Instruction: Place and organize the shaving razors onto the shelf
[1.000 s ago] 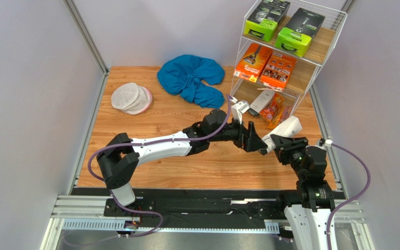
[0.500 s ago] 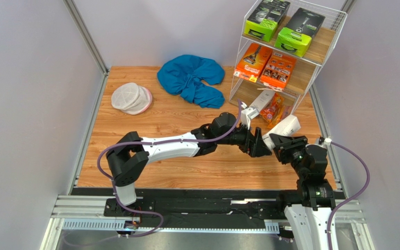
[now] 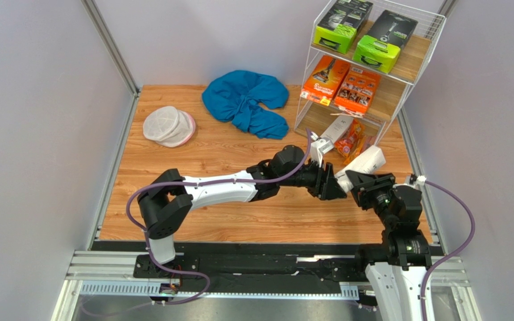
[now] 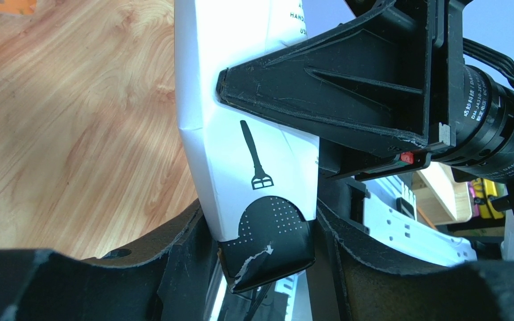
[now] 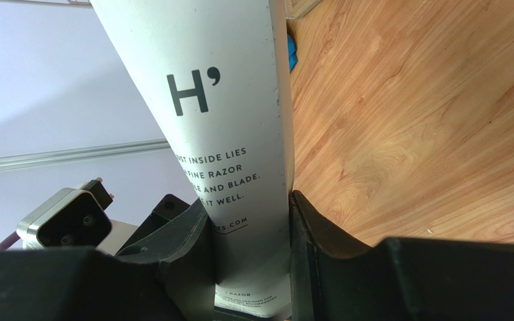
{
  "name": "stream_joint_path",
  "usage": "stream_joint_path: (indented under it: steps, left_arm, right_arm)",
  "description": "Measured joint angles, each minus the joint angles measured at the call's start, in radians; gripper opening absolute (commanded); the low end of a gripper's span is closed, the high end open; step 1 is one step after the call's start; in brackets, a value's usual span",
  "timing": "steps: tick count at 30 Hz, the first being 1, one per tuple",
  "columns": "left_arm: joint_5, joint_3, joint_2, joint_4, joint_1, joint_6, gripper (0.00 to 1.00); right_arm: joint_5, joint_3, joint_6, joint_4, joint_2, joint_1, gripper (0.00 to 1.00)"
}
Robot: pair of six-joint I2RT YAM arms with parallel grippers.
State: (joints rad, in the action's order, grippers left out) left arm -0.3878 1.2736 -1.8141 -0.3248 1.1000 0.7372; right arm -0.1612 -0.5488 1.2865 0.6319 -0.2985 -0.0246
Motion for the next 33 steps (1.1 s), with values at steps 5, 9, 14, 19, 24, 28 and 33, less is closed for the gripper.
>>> stream_joint_path:
  steps: [5,9,14,19,24,28,33]
  left_arm:
    - [0.006,0.003,0.000,0.013,-0.001,-0.005,0.03]
    - [0.016,0.009,0.000,0.019,-0.003,-0.005,0.00]
    - [0.024,0.010,0.000,0.021,-0.003,-0.003,0.00]
    - [0.029,-0.018,0.000,-0.019,-0.025,0.034,0.00]
    - [0.008,-0.143,0.000,-0.123,-0.104,0.119,0.00]
    - [-0.009,-0.261,0.000,-0.219,-0.199,0.203,0.00]
    - [-0.029,-0.347,-0.028,-0.377,-0.314,0.317,0.00]
  right_arm:
    - [-0.003,0.000,-0.003,0.001,0.000,0.002,0.66]
    - [-0.029,0.000,-0.004,-0.001,0.000,0.001,0.82]
    - [-0.044,0.000,-0.017,0.000,0.000,0.001,1.00]
    - [-0.038,-0.021,-0.038,0.031,0.005,0.001,1.00]
    - [0.003,-0.089,-0.078,0.098,0.033,0.001,1.00]
    - [0.034,-0.142,-0.111,0.138,0.041,0.001,1.00]
    - [0.051,-0.154,-0.136,0.162,0.040,0.001,1.00]
